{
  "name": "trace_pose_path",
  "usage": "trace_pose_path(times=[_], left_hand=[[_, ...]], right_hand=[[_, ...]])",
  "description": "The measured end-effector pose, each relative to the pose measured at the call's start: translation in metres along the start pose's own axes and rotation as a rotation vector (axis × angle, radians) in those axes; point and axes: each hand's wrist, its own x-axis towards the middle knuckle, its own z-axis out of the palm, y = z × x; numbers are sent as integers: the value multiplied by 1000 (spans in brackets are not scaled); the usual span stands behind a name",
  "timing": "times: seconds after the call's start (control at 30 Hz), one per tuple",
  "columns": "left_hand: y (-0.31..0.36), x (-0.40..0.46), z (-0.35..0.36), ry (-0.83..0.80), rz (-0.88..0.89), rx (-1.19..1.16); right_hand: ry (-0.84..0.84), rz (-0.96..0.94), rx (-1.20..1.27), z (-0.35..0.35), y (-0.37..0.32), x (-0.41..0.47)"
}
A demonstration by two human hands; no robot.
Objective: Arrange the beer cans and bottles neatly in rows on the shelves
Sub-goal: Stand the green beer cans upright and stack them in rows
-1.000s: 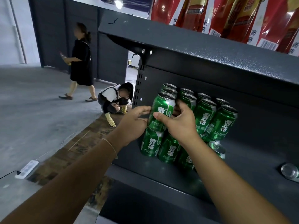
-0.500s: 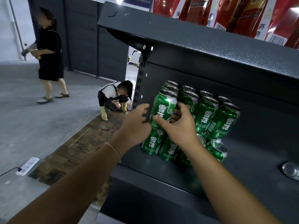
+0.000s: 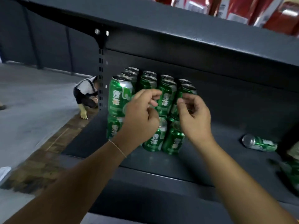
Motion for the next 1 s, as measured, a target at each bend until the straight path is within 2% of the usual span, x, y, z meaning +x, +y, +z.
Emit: trace_pose_path(times=[0.13,0.33,0.5,0.67,0.87,1.0], left_hand=[[22,-4,55,-109,22,-59],[49,-10,138,-270,-45,-87],[66,-19,201,-402,-105,-66],[77,-26,259,-487,-152,-67],[92,-27,314,-565,-166,-30],[99,-26,341,-592,-170,4]], right_hand=[[41,15,-50,-53,23,4],[80,102,-173,-129,70,18],[40,277,-395,-195,127,33],[61,529,-499,-254,180,56],[124,812,-497,-298,227,82],[131,898,-408,-303,252,91]])
